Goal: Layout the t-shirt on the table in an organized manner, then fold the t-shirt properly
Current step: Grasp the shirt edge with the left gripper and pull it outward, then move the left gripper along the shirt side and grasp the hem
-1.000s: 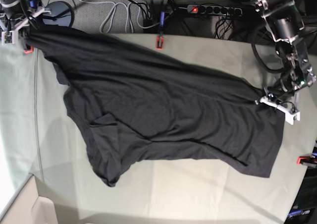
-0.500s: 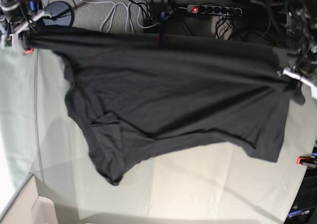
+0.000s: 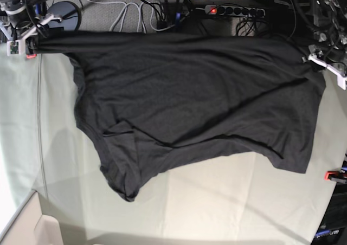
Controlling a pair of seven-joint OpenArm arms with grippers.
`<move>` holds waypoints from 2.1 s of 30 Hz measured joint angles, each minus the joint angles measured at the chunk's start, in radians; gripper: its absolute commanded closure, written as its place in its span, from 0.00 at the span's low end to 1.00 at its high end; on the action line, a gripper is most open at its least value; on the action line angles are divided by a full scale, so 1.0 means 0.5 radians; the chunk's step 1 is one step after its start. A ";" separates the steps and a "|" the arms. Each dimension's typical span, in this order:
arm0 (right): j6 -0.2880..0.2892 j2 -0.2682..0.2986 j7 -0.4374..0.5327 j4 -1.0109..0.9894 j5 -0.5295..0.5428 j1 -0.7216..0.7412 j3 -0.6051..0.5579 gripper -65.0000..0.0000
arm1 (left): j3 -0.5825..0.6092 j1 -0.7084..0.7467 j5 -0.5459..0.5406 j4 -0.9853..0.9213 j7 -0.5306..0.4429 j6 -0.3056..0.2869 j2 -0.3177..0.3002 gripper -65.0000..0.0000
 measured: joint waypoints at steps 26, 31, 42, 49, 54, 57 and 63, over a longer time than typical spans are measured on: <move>0.000 0.005 0.001 0.002 0.000 0.000 0.000 1.00 | -0.012 -0.921 0.198 -0.758 -0.019 0.039 -0.088 0.60; 0.000 0.005 0.000 0.002 -0.001 0.000 0.000 1.00 | -0.004 -0.974 0.314 -0.969 -0.381 0.037 -0.089 0.60; 0.000 0.004 0.001 0.002 0.000 0.000 0.000 1.00 | 0.172 -1.083 0.341 -1.431 -0.735 0.044 -0.117 0.95; 0.000 0.005 0.001 0.000 0.000 -0.001 0.000 1.00 | 0.175 -1.267 0.335 -1.430 -0.706 0.038 -0.111 1.00; 0.000 0.005 -0.001 0.000 0.000 0.000 0.000 1.00 | 0.175 -1.388 0.339 -1.427 -0.700 0.039 -0.121 1.00; 0.000 0.005 0.001 0.000 0.000 0.000 0.000 1.00 | 0.174 -1.472 0.346 -1.427 -0.696 0.039 -0.119 1.00; 0.000 0.005 0.001 0.000 0.000 0.000 0.000 1.00 | 0.175 -1.633 0.339 -1.440 -0.702 0.038 -0.111 1.00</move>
